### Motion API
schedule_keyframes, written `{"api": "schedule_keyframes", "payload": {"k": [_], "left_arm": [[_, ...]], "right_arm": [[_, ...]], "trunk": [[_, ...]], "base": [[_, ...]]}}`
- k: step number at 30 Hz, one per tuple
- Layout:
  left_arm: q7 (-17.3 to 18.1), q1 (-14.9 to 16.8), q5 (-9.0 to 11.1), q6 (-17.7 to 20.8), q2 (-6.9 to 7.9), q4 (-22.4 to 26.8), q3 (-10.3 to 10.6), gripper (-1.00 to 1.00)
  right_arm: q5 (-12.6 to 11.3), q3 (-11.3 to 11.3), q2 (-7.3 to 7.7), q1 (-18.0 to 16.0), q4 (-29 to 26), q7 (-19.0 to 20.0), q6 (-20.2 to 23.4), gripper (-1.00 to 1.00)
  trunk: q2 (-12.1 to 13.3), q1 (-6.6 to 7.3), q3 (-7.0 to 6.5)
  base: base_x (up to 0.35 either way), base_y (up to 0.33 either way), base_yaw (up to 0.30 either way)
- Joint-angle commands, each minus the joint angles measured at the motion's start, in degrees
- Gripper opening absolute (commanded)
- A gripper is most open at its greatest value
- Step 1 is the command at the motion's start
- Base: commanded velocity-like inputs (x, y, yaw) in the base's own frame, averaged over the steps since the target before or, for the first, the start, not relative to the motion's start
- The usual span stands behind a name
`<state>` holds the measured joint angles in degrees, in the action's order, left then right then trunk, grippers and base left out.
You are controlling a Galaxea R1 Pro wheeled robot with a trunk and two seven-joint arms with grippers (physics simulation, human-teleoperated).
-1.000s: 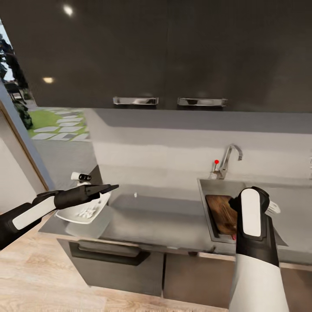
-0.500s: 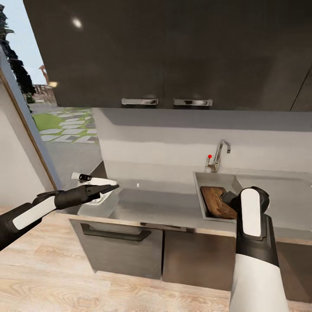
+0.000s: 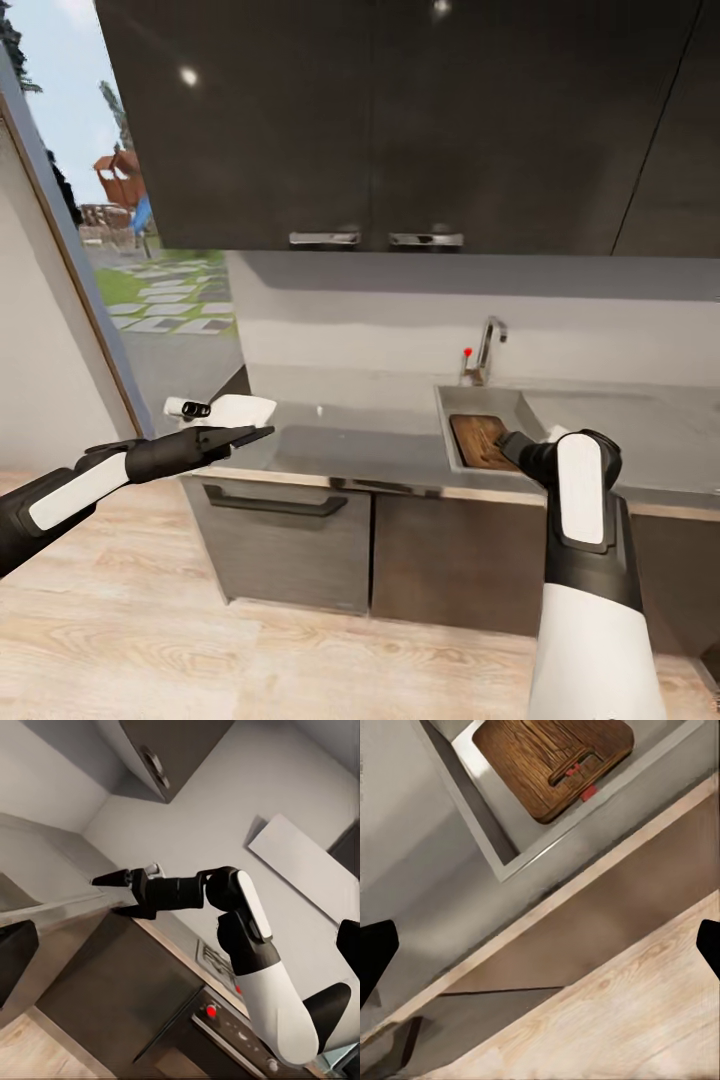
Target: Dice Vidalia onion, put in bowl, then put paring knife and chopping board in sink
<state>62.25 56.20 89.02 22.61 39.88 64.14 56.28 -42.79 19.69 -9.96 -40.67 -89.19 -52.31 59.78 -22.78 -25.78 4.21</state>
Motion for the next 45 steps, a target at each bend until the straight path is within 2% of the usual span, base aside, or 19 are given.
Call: {"api": "schedule_keyframes", "payload": {"k": [1, 6, 11, 13, 16, 18, 19, 20, 21, 22, 25, 26, 28, 30, 33, 36, 39, 40, 45], "left_arm": [[0.08, 0.14, 0.59, 0.51, 0.08, 0.02, 0.29, 1.00], [0.09, 0.14, 0.61, 0.51, 0.11, 0.00, 0.26, 1.00], [0.11, 0.14, 0.62, 0.51, 0.11, 0.02, 0.31, 1.00], [0.10, 0.14, 0.62, 0.51, 0.09, 0.02, 0.32, 1.00], [0.11, 0.14, 0.62, 0.51, 0.04, 0.02, 0.32, 1.00], [0.13, 0.14, 0.62, 0.51, 0.05, 0.02, 0.32, 1.00], [0.12, 0.14, 0.62, 0.51, 0.07, 0.02, 0.32, 1.00], [0.14, 0.14, 0.62, 0.51, 0.09, 0.02, 0.32, 1.00], [0.14, 0.14, 0.62, 0.51, 0.10, 0.02, 0.32, 1.00], [0.15, 0.14, 0.64, 0.49, 0.25, 0.01, 0.27, 1.00], [0.15, 0.14, 0.70, 0.44, 0.34, -0.04, 0.25, 1.00], [0.15, 0.14, 0.77, 0.42, 0.33, -0.06, 0.27, 1.00], [0.05, 0.14, 0.79, 0.39, 0.31, -0.08, 0.27, 1.00], [-0.04, 0.14, 0.79, 0.29, 0.28, -0.50, 0.29, 1.00], [-0.24, 0.14, 0.80, 0.01, 0.02, -2.71, 0.33, 1.00], [-1.54, 0.14, -0.82, -1.52, -0.53, -10.74, 0.44, 1.00], [-2.07, 0.09, -4.49, -4.16, -3.41, -19.46, 0.57, 1.00], [-1.34, -1.74, -6.30, -6.90, -6.74, -31.31, 1.59, 1.00], [4.29, -6.89, -6.93, -12.22, -9.69, -44.26, 2.09, 1.00]], "right_arm": [[-1.00, 0.16, -0.04, -0.13, 0.02, -0.59, 0.22, 1.00], [-5.45, 0.84, 0.13, 0.79, 0.41, -0.72, 0.22, 1.00], [-11.07, 0.92, 2.76, 5.73, 3.32, -0.89, 0.22, 1.00], [-12.77, 0.88, 4.36, 6.84, 8.16, -0.97, 0.22, 1.00], [-13.81, -0.59, 8.27, 7.42, 19.29, -0.95, 0.22, 1.00], [-13.70, -6.49, 10.47, 7.54, 23.70, -0.75, 0.22, 1.00], [-13.63, -10.92, 11.27, 7.57, 25.59, -0.50, 0.22, 1.00], [-13.51, -17.97, 12.86, 7.60, 29.27, 0.85, 0.22, 1.00], [-13.40, -22.12, 14.06, 7.61, 31.79, 2.46, 0.22, 1.00], [-9.63, -35.38, 17.66, 7.62, 41.45, 12.12, -13.55, 1.00], [-1.58, -47.41, 19.16, 7.62, 55.83, 26.89, -32.89, 1.00], [2.85, -52.02, 19.09, 7.63, 70.77, 38.05, -48.69, 1.00], [4.28, -53.38, 18.90, 7.63, 80.73, 44.56, -58.63, 1.00], [4.78, -53.83, 18.82, 7.63, 85.82, 49.12, -63.81, 1.00], [5.00, -54.06, 18.67, 8.29, 88.88, 52.78, -66.90, 1.00], [4.95, -54.12, 18.59, 12.15, 89.83, 54.00, -68.87, 1.00], [4.60, -54.07, 18.61, 13.16, 90.04, 54.16, -69.36, 1.00], [4.53, -54.08, 18.57, 13.45, 90.34, 54.22, -69.48, 1.00], [4.78, -54.08, 18.33, 13.58, 90.69, 54.24, -69.61, 1.00]], "trunk": [[-0.14, -0.01, 0.04], [-0.14, -0.01, -0.43], [-0.14, -0.01, -0.81], [-0.14, -0.01, -0.86], [-0.14, -0.01, -0.89], [-0.14, -0.01, -0.90], [-0.14, -0.01, -0.90], [-0.14, -0.01, -0.90], [-0.14, -0.01, -0.90], [-0.14, -0.01, -0.90], [-0.14, -0.01, -0.90], [-0.14, -0.01, -0.90], [-0.14, -0.01, -0.90], [-0.14, -0.01, -0.90], [-0.14, -0.01, -0.90], [-0.14, -0.01, -0.90], [-0.14, -0.01, -0.90], [-0.14, -0.01, -0.90], [-0.14, -0.01, -0.90]], "base": [[-0.345, 0.000, -0.076], [-0.345, 0.000, -0.090], [-0.345, 0.000, -0.074], [-0.345, 0.000, -0.020], [-0.345, 0.000, -0.007], [-0.345, 0.000, -0.002], [-0.345, 0.000, -0.001], [-0.345, 0.000, -0.001], [-0.345, 0.000, 0.000], [-0.345, 0.000, 0.000], [-0.344, 0.000, 0.000], [-0.293, 0.000, 0.000], [-0.231, 0.000, 0.000], [-0.114, 0.000, 0.000], [-0.039, 0.000, 0.000], [-0.007, 0.000, 0.000], [-0.002, 0.000, 0.000], [0.000, 0.000, 0.000], [0.000, 0.000, 0.000]]}}
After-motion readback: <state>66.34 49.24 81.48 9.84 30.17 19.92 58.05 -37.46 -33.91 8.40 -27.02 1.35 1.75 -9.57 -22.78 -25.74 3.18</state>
